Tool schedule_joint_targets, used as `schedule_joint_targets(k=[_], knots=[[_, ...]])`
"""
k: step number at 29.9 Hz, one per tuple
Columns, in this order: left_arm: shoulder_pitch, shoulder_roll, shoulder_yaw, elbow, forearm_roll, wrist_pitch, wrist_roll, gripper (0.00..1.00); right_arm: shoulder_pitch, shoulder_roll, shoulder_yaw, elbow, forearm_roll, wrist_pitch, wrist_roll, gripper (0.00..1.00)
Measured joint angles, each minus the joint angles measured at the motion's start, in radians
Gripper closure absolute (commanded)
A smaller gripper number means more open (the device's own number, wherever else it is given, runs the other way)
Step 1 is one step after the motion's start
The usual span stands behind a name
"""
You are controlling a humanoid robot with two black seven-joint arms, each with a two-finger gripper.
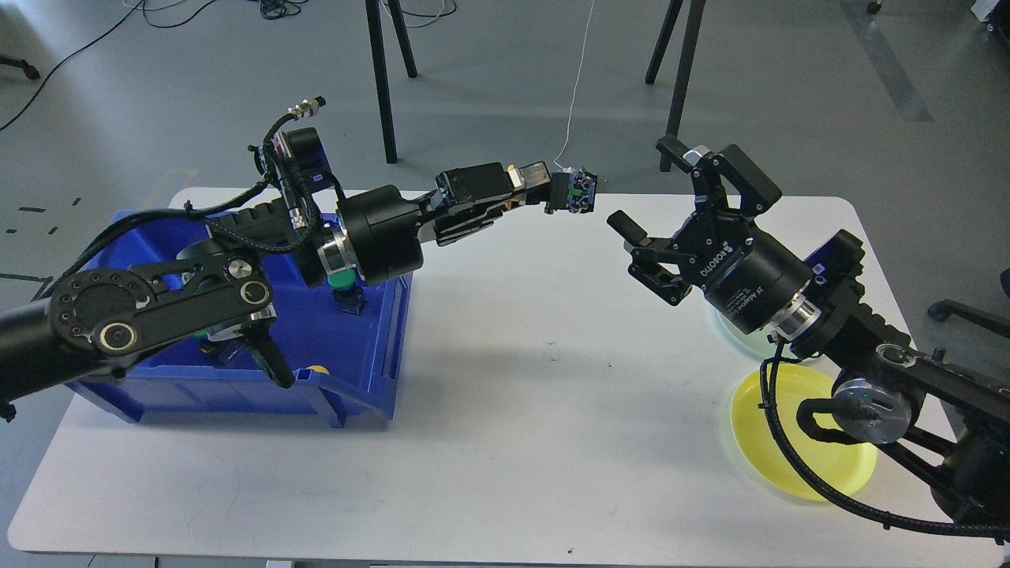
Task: Pass button and place on color plate
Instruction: 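Bring the open right gripper to the button held by the left gripper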
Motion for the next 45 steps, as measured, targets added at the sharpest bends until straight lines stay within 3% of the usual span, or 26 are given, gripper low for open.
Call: schedule_joint_targets(k=[26,36,45], knots=[[-0.001,0.000,0.000,0.007,-0.001,-0.019,0.000,0.84,0.114,0.120,-0.070,-0.083,0.009,-0.007,0.000,0.05],[0.001,0.000,0.000,0.007,0.000,-0.019,0.000,0.84,0.149,0.145,-0.136,-0.096,0.009,-0.007,0.000,0.11],[0.003,0.002,0.000,0.008,0.001,-0.019,0.000,0.83,0.153,0.140,-0.136,-0.096,0.011,-0.007,0.000,0.26]])
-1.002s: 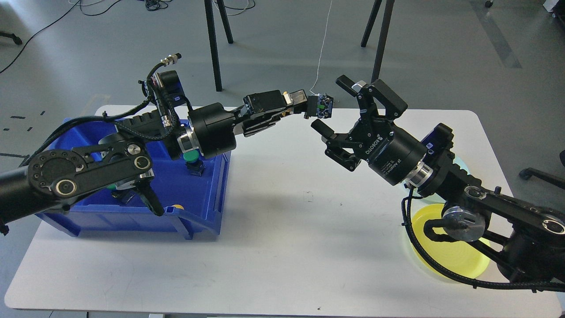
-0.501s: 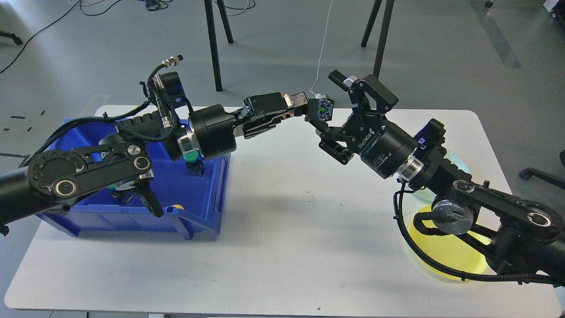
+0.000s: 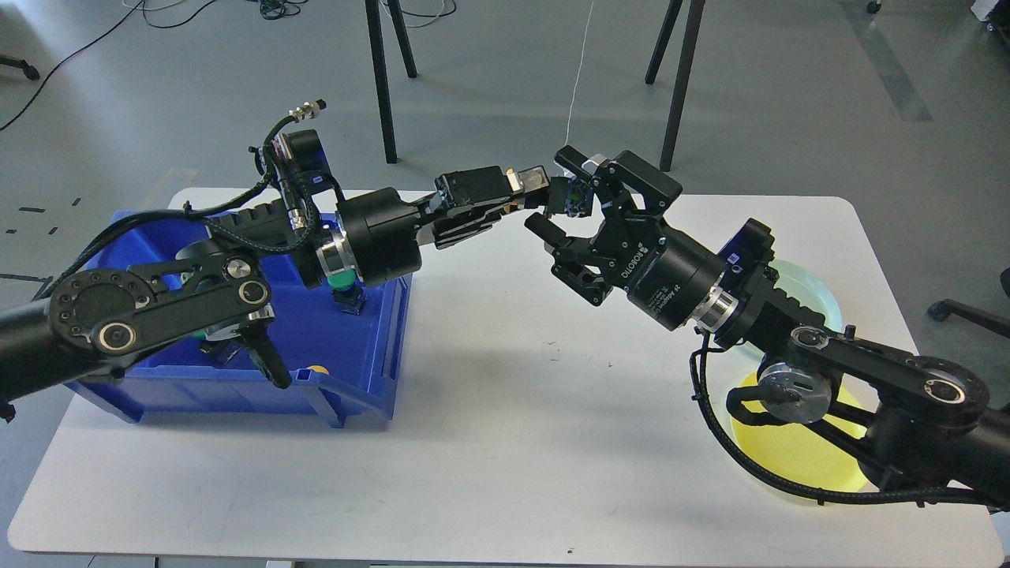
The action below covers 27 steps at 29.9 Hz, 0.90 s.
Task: Pass button and place on color plate
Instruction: 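Bring the open right gripper to the button held by the left gripper, then close the right gripper on the button and open the left gripper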
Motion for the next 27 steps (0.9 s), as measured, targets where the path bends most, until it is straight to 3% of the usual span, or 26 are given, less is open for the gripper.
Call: schedule_joint_targets(k=[7,15,27], knots=[[0.001,0.001,-0.002,0.000,0.000,0.000,0.000,0.83,-0.014,-0.014,0.010,0.003,0.000,-0.001,0.000,0.32],[0.003,0.002,-0.003,-0.001,0.000,0.000,0.000,0.83,-0.016,-0.014,0.012,0.004,-0.004,-0.002,0.000,0.59],[0.007,0.001,-0.002,-0.003,0.003,0.009,-0.001,0.82,-0.017,-0.005,0.016,0.002,-0.012,-0.016,0.000,0.83]])
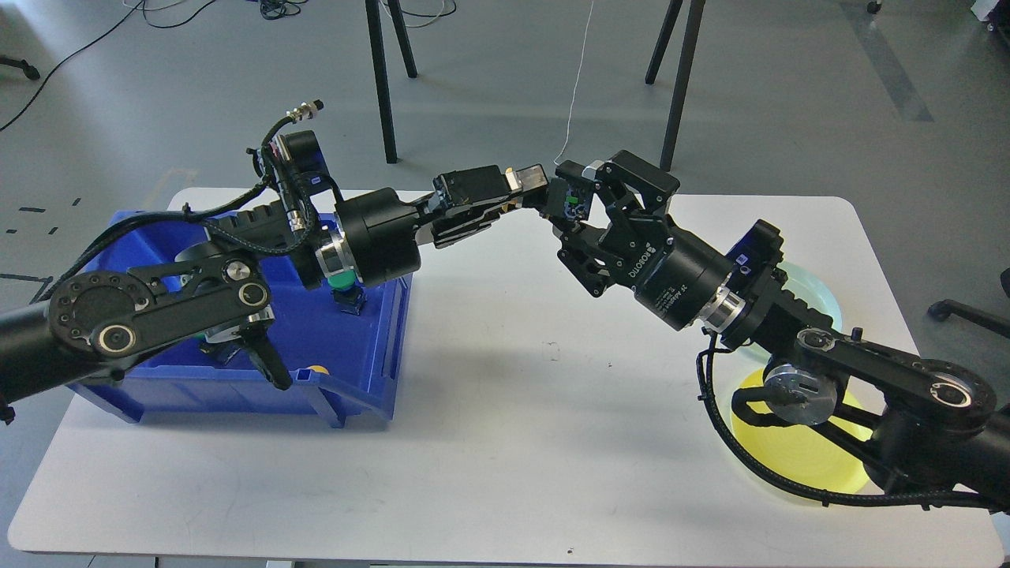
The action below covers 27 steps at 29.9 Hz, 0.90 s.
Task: Pass button and place on color plate
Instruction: 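Close the right gripper on the button and open the left gripper, then carry the button with the right gripper down onto the yellow plate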
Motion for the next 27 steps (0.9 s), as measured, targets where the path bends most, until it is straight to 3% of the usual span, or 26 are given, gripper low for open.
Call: schedule_joint_targets(k=[4,6,8,12,21,24,27], knots=[[0.002,0.001,0.000,-0.001,0.000,-0.001,0.001,0.72,0.000,0.003,0.000,0.000,0.000,-0.016,0.000,0.86],[0.002,0.001,0.000,-0.001,0.000,-0.001,0.001,0.58,0.000,0.004,0.000,0.000,0.000,-0.018,0.000,0.87],[0.003,0.001,0.000,-0.002,0.000,-0.002,0.001,0.34,0.000,0.004,0.000,0.000,0.000,-0.019,0.000,0.89],[0.005,0.001,-0.001,-0.002,-0.002,-0.004,0.001,0.23,-0.001,0.004,0.000,0.000,0.000,-0.020,0.000,0.92],[0.007,0.000,-0.004,-0.001,-0.006,-0.008,0.002,0.13,-0.024,-0.015,0.003,0.008,0.003,-0.018,0.001,0.94],[0.007,0.005,-0.004,-0.001,-0.006,-0.008,0.001,0.03,-0.074,-0.070,0.040,0.019,0.005,-0.016,0.001,0.94],[0.017,0.010,-0.006,-0.001,-0.009,-0.009,0.001,0.01,-0.168,-0.138,0.119,0.044,0.006,-0.019,0.001,0.95]])
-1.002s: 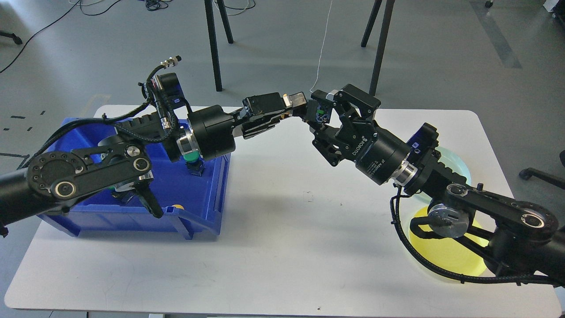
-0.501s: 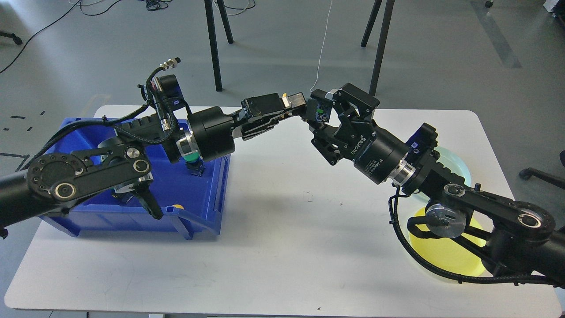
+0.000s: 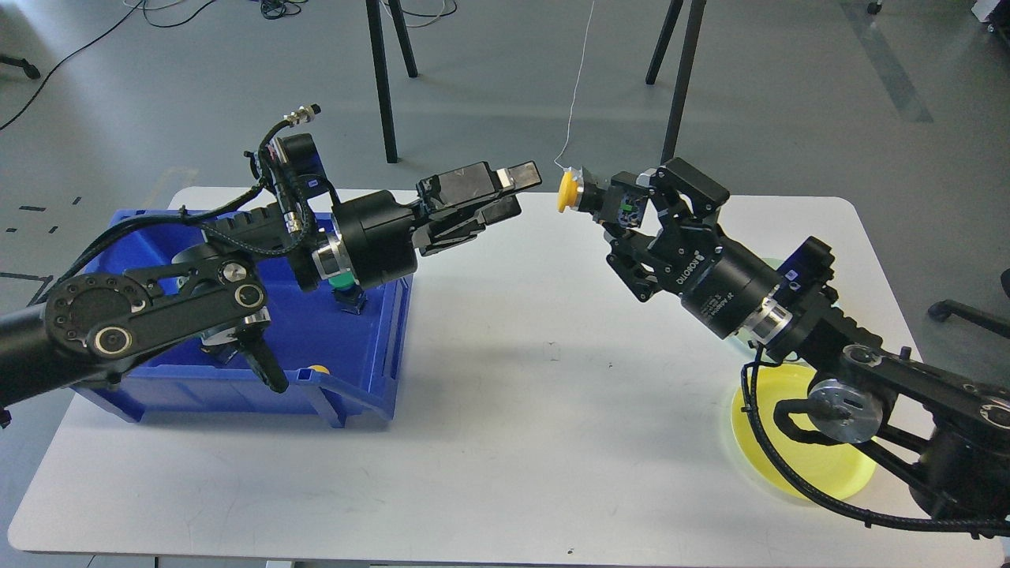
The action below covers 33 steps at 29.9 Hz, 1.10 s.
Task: Pass button and place on color plate
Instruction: 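Carry the button with the right gripper down onto the yellow plate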
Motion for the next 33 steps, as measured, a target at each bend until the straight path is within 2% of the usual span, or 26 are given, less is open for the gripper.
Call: schedule_joint_targets(k=[3,10,14,16,18,23,27,29,33], knots=[[0.013,0.000,-0.016,0.001,-0.011,0.000,0.000,0.01,-0.128,-0.079,0.088,0.031,0.001,-0.053,0.000,0.95],[0.045,-0.001,-0.060,0.003,-0.015,-0.001,0.000,0.01,-0.484,-0.282,0.149,0.151,0.006,-0.394,-0.001,0.94],[0.047,-0.003,-0.062,0.003,-0.015,-0.001,0.000,0.01,-0.669,-0.305,0.151,0.160,0.013,-0.513,-0.001,0.93],[0.047,-0.004,-0.062,0.003,-0.015,-0.001,0.000,0.01,-0.718,-0.302,0.153,0.154,0.018,-0.531,-0.001,0.85],[0.047,-0.004,-0.062,0.003,-0.015,-0.001,0.000,0.01,-0.738,-0.287,0.156,0.137,0.048,-0.539,-0.001,0.68],[0.047,0.000,-0.062,0.003,-0.014,0.001,0.000,0.01,-0.738,-0.210,0.209,0.061,0.157,-0.544,-0.001,0.48],[0.047,0.020,-0.062,0.025,-0.002,0.008,0.000,0.01,-0.717,-0.183,0.228,0.045,0.170,-0.544,-0.001,0.18],[0.047,0.069,-0.062,0.038,0.006,0.009,0.000,0.01,-0.705,-0.177,0.229,0.044,0.173,-0.543,0.000,0.04],[0.044,0.225,-0.061,0.037,0.082,0.001,0.000,0.01,-0.693,-0.170,0.228,0.043,0.173,-0.534,0.000,0.03]])
